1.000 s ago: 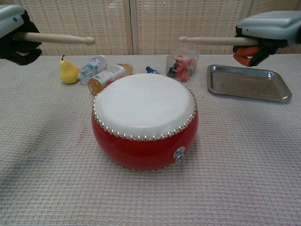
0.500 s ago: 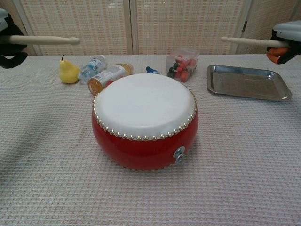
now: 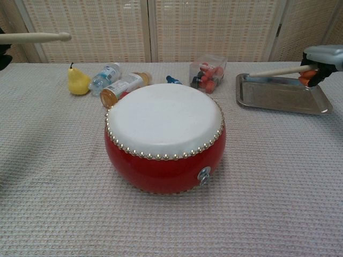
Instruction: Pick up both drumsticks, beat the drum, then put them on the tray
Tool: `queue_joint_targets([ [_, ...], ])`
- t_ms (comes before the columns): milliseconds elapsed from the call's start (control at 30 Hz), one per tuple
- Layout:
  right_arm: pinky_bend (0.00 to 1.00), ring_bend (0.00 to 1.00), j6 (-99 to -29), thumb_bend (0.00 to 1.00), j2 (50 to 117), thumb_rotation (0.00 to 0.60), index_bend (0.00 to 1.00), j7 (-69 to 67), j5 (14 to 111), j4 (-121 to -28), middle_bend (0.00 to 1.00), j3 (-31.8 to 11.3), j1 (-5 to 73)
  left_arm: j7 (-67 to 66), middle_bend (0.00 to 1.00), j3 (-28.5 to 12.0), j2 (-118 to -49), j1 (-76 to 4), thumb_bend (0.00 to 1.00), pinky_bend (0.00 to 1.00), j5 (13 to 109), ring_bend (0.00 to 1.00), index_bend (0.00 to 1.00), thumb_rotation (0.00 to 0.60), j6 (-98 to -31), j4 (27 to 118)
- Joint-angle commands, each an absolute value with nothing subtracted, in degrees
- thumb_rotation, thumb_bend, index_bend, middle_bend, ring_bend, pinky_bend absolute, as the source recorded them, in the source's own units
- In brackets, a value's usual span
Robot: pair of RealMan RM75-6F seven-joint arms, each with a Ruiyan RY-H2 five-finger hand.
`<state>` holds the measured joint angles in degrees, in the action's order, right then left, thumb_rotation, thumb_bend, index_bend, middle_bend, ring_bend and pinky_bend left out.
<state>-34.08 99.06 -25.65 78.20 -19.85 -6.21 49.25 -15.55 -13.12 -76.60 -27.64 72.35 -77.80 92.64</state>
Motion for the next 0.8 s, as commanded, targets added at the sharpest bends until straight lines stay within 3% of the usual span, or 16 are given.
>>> queue_joint_targets([
  [33,0.34,0.26,-31.93,0.50,100.39,0.600,0.56,-25.73,77.20,-18.12,0.43,-7.28,50.05,-15.05,1.00,-13.20,-76.39,-27.42,0.87,1.00,72.28,1.00,1.00,0.600,-77.83,92.56],
  [433,0.16,0.05,-25.11,0.32,103.78,0.600,0.05,-20.46,73.27,-13.72,0.17,-11.03,51.79,-12.89,1.00,-13.06,-75.54,-26.38,0.87,1.00,72.96,1.00,1.00,0.600,-78.10,92.11],
  [533,0.14,0.01,-23.79,0.26,104.34,0.600,0.00,-18.37,72.15,-12.92,0.12,-12.08,52.30,-12.41,1.00,-13.12,-75.46,-26.18,0.87,1.00,73.11,1.00,1.00,0.600,-78.24,91.88],
  [800,0.09,0.00,-23.64,0.12,104.23,0.600,0.00,-15.00,69.89,-13.84,0.05,-14.59,52.84,-12.10,1.00,-13.27,-75.25,-26.10,0.87,1.00,73.46,1.00,1.00,0.600,-78.10,91.64],
])
